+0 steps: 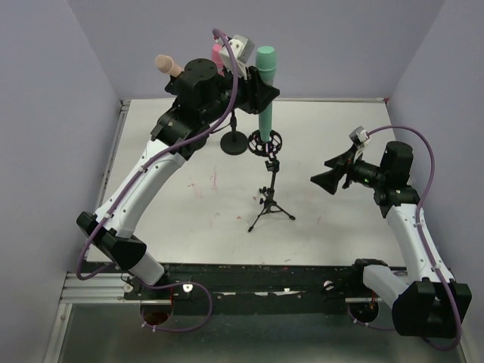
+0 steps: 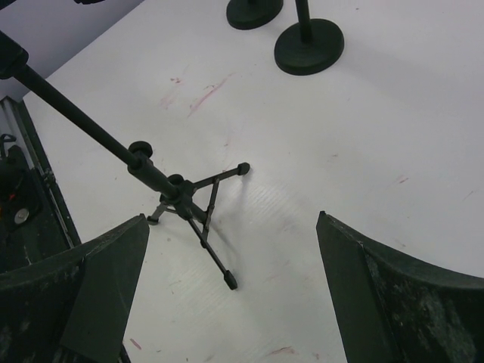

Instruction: Attach the microphones to the stand

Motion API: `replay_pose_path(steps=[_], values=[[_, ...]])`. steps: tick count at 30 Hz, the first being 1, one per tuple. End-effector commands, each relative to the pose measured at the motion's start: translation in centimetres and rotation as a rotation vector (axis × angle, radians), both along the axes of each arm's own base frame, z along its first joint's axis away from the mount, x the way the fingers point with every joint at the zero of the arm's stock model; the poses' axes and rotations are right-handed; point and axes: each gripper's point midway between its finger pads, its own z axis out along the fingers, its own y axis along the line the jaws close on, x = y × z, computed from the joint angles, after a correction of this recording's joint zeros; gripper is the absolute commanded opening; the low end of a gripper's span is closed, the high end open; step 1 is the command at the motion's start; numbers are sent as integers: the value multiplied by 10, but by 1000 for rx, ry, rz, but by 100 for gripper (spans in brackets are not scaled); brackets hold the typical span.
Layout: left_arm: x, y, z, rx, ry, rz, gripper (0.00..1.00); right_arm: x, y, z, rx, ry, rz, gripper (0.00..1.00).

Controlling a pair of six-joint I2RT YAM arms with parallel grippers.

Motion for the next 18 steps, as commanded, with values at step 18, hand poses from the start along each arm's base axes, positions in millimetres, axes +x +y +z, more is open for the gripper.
replay_pose_path(steps=[18], values=[[21, 3, -22, -12, -2, 29, 10, 1, -1, 4, -18, -49, 14, 100]])
